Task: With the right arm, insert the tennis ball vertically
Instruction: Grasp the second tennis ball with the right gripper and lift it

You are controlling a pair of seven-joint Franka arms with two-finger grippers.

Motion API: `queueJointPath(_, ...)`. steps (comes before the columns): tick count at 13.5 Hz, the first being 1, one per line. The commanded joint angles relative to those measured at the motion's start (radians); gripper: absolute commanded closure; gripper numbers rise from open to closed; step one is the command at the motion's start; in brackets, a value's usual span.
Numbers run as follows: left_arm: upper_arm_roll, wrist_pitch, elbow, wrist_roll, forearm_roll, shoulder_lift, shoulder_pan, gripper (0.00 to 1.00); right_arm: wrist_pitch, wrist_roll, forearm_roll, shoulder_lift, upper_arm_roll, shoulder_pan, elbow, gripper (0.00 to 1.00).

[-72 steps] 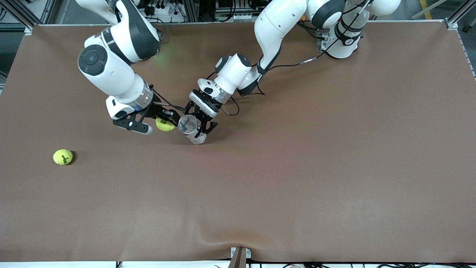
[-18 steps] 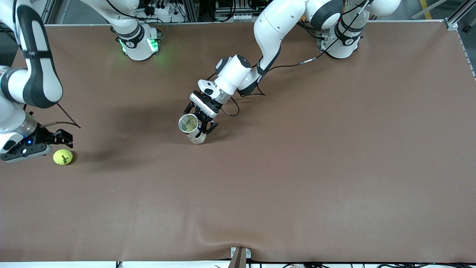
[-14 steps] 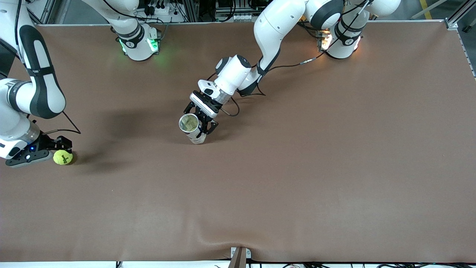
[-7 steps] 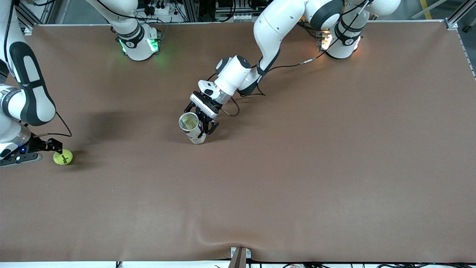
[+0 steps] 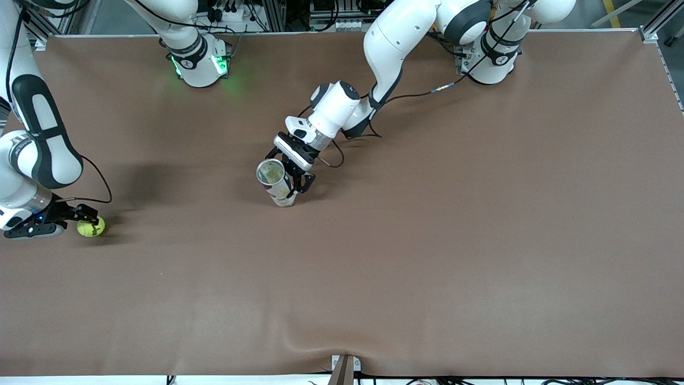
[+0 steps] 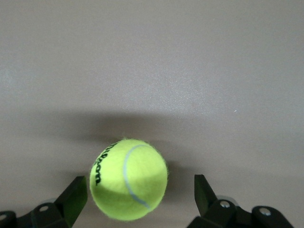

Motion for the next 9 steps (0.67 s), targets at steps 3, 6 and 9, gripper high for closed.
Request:
queueJointPath(3, 0.005, -0.003, 0.02, -0.011, -0.017, 0.007, -0.015, 0.0, 0.019, -0.026, 0.047, 0.057, 0.017, -0.02, 0.019, 0.0)
queueJointPath(6, 0.005, -0.003, 0.02, -0.011, -0.012, 0.007, -0.015, 0.0, 0.019, -0.026, 0.047, 0.059, 0.019, -0.02, 0.019, 0.02)
queueJointPath(9, 0.005, -0.003, 0.02, -0.011, -0.015, 0.007, -0.015, 0.0, 0.019, -0.026, 0.046, 0.062, 0.019, -0.018, 0.028, 0.55)
